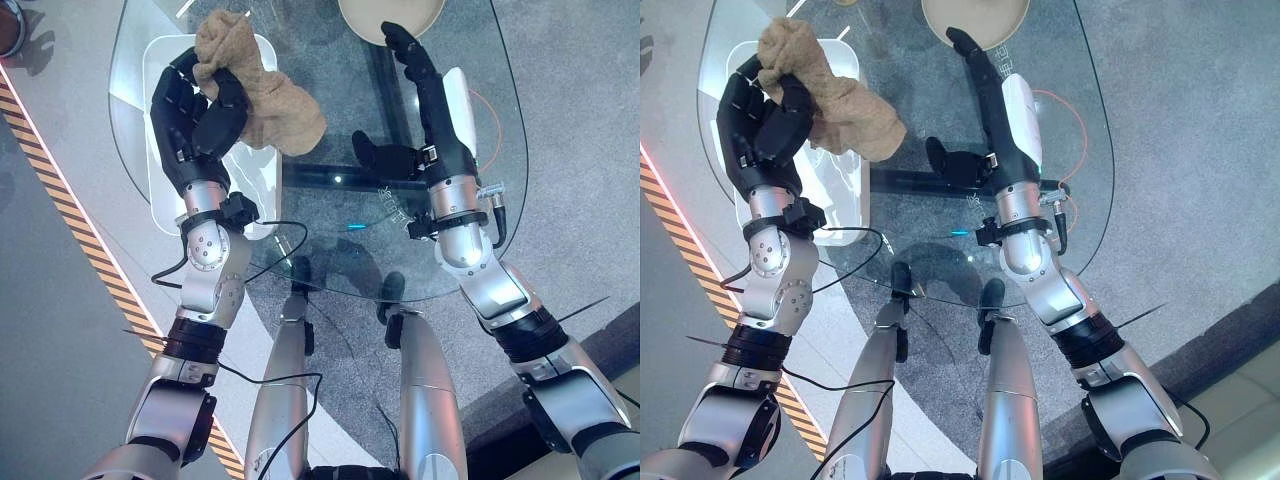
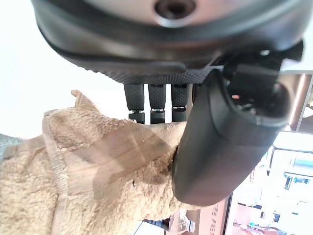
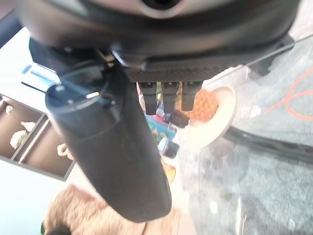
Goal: Wipe the table with a cloth and put it in the basket.
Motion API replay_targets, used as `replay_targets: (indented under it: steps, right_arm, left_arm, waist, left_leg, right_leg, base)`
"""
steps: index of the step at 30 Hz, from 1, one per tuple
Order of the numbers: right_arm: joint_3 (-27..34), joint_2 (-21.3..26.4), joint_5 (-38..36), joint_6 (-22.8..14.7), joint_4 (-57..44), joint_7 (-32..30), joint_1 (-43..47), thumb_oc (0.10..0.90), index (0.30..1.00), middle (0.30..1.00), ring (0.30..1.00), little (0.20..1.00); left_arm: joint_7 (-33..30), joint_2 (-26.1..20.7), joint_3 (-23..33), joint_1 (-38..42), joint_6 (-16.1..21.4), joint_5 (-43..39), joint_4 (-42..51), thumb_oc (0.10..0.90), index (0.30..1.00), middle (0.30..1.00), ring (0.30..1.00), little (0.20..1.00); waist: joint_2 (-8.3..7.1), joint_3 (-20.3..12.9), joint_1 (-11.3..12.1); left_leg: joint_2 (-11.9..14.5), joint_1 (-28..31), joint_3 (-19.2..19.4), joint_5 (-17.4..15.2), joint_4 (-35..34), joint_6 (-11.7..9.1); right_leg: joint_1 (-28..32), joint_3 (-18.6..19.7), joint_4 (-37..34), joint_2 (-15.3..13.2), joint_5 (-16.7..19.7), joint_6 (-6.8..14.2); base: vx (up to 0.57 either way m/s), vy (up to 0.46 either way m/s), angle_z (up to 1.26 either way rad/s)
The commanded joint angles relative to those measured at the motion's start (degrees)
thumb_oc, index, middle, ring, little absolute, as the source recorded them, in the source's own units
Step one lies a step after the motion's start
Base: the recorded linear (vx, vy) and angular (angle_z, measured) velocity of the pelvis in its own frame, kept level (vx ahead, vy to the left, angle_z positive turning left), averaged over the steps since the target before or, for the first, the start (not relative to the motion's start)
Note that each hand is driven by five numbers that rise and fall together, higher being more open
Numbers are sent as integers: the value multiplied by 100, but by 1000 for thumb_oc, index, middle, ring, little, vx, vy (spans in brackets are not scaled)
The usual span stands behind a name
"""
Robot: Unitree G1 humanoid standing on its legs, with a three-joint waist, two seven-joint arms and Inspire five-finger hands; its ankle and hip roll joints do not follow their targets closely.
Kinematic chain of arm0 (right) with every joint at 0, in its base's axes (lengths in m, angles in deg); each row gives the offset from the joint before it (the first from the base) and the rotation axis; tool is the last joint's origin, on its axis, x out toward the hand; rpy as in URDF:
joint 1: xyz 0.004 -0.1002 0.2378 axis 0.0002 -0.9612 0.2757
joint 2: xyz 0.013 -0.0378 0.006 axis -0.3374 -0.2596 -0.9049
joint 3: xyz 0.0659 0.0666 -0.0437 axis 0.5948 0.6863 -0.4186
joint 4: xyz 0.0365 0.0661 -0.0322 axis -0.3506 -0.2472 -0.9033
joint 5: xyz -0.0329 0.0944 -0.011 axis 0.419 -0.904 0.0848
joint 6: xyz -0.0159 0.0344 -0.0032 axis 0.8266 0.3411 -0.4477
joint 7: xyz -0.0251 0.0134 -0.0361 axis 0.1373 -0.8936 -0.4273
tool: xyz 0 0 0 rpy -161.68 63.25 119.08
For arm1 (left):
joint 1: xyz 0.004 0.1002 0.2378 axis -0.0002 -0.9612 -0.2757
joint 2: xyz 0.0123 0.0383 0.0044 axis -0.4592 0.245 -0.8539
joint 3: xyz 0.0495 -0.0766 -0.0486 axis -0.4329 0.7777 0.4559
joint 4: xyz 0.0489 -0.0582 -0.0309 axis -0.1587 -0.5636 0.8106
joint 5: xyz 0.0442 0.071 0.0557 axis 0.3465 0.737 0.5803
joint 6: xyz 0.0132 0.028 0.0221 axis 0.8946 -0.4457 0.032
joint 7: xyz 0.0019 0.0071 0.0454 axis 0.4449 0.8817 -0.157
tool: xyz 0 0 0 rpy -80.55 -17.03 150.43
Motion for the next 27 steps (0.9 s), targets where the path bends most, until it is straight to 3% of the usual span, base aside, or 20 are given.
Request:
replay_targets:
  steps: [1,7,15,27]
  right_arm:
    - [456,47,179,-517,-415,-705,584,800,900,900,900,900]
    - [718,189,226,-524,225,-1688,220,800,900,900,900,900]
    - [1139,670,-583,-750,1617,-2805,-67,800,900,900,900,900]
    - [1123,948,-1634,-1084,3719,-3284,-48,800,900,900,900,900]
  left_arm:
    - [-63,-395,379,762,1161,612,434,100,300,300,300,200]
    - [-156,-534,475,677,1312,660,232,100,300,300,300,200]
    - [-307,-938,545,710,1562,566,-321,100,300,300,300,200]
    - [-809,-1499,322,1204,1722,635,-1365,100,300,300,300,200]
  waist:
    - [-82,-169,44]
    - [-77,-169,-1]
    - [-57,-169,-52]
    - [-24,-169,-60]
  left_leg:
    - [-217,122,413,-858,643,273]
    - [-210,173,419,-861,591,266]
    - [-160,178,433,-900,586,266]
    - [-97,184,463,-891,543,256]
  right_leg:
    - [215,42,-848,144,527,275]
    - [262,53,-910,133,542,287]
    - [258,87,-932,134,553,303]
    - [282,79,-962,128,556,296]
  base:
    - [0,0,0]
    - [0,0,0]
    - [-3,7,-1]
    - [-12,9,-4]
